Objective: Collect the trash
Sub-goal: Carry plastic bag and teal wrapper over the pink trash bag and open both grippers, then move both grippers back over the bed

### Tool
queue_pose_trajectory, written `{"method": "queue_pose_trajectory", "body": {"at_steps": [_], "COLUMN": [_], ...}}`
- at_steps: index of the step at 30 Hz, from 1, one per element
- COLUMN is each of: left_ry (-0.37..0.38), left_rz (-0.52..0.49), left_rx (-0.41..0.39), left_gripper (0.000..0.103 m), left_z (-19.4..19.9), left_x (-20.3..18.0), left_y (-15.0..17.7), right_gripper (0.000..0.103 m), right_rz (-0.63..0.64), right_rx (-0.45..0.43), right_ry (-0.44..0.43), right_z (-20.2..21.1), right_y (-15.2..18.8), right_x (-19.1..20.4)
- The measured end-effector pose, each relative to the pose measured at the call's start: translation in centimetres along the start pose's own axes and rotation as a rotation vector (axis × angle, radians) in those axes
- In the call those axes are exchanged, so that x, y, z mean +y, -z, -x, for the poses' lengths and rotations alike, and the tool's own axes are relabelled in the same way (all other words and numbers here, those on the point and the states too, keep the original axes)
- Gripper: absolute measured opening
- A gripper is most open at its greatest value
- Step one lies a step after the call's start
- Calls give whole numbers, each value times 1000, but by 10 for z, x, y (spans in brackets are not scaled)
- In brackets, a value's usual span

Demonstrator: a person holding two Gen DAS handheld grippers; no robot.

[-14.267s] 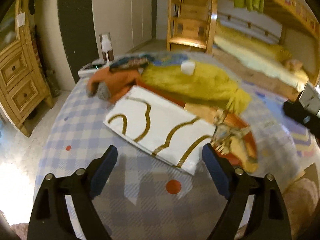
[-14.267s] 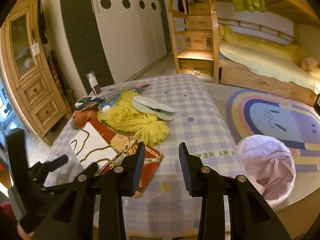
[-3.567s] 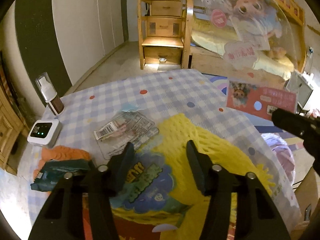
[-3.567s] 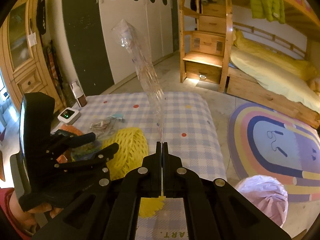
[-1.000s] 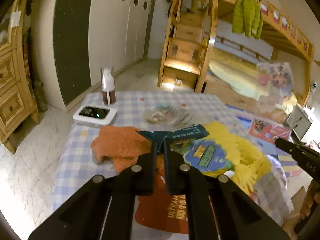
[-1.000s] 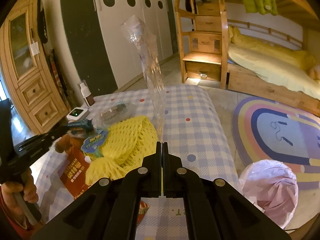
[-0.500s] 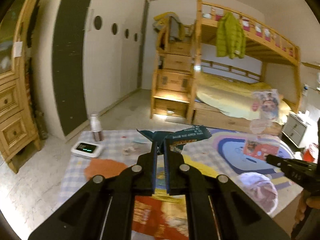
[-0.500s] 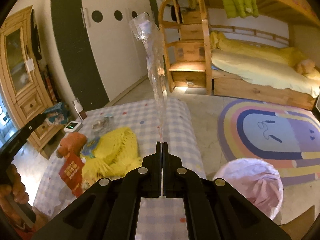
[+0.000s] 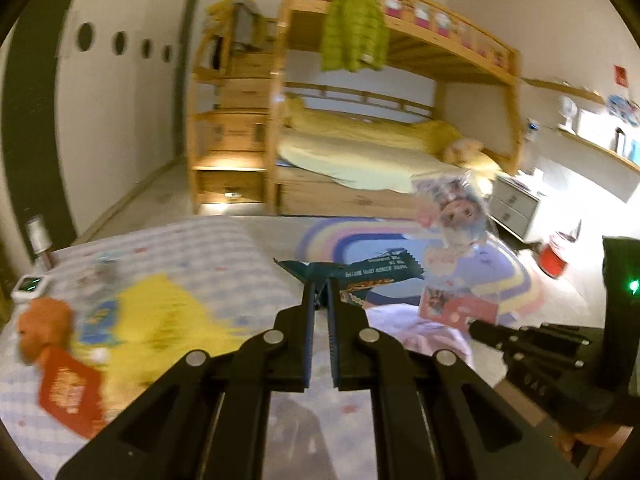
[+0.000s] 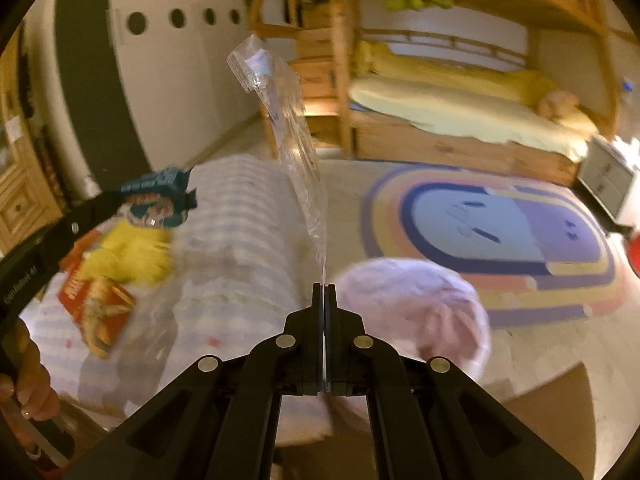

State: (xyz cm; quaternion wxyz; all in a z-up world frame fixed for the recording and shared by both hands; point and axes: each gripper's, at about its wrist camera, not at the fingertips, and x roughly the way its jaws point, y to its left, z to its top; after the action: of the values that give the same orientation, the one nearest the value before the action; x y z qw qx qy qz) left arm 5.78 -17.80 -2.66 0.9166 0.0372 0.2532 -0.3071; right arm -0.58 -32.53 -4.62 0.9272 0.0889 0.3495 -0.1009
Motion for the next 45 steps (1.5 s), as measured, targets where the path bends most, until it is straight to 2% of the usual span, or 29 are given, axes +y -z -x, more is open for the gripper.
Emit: {"method": "queue_pose_trajectory", "body": {"at_steps": [4, 5, 10, 17, 21, 24, 25, 26, 30, 35, 40, 45], "left_ry": [47, 51, 71, 96, 115, 116, 117, 115, 126, 127, 104, 34], "left_rz": [-22, -39, -31, -65, -57, -58, -55, -47, -13, 9, 50, 57], "left_rx": [32, 62, 78, 176, 207, 222, 226, 229, 224, 182, 129, 77], "left_gripper": [4, 5, 5, 6, 9, 24, 35, 41, 41, 41, 42, 45], "left_z": [-26, -36, -61, -108, -120, -125, -126, -127, -125, -102, -61, -5], "left_x": [-32, -40, -53, -73, -74, -74, -74, -72, -64, -51, -27, 11], "left_y": [0, -1, -13, -10, -8, -7, -8, -7, -10, -17, -24, -24], "right_gripper": [0, 0, 0, 0, 2, 4, 4, 4, 11, 11, 11, 11], "right_rz": [-65, -78, -162, -202, -218, -226, -228, -229, -238, -243, -218, -164], "right_rx": [45, 55, 124, 178, 182, 184, 187, 193, 197, 154, 70, 7], "right_ry": [61, 69, 104, 112, 111, 110, 110, 110, 111, 100, 71, 26], "right_z": [-3, -6, -23, -51, -62, -69, -71, -74, -74, -52, -14, 17], "right_y": [18, 22, 36, 44, 43, 42, 41, 42, 42, 38, 21, 7], "right_x": [-37, -43, -79, -99, -109, -112, -112, -112, -112, -105, -85, -49]}}
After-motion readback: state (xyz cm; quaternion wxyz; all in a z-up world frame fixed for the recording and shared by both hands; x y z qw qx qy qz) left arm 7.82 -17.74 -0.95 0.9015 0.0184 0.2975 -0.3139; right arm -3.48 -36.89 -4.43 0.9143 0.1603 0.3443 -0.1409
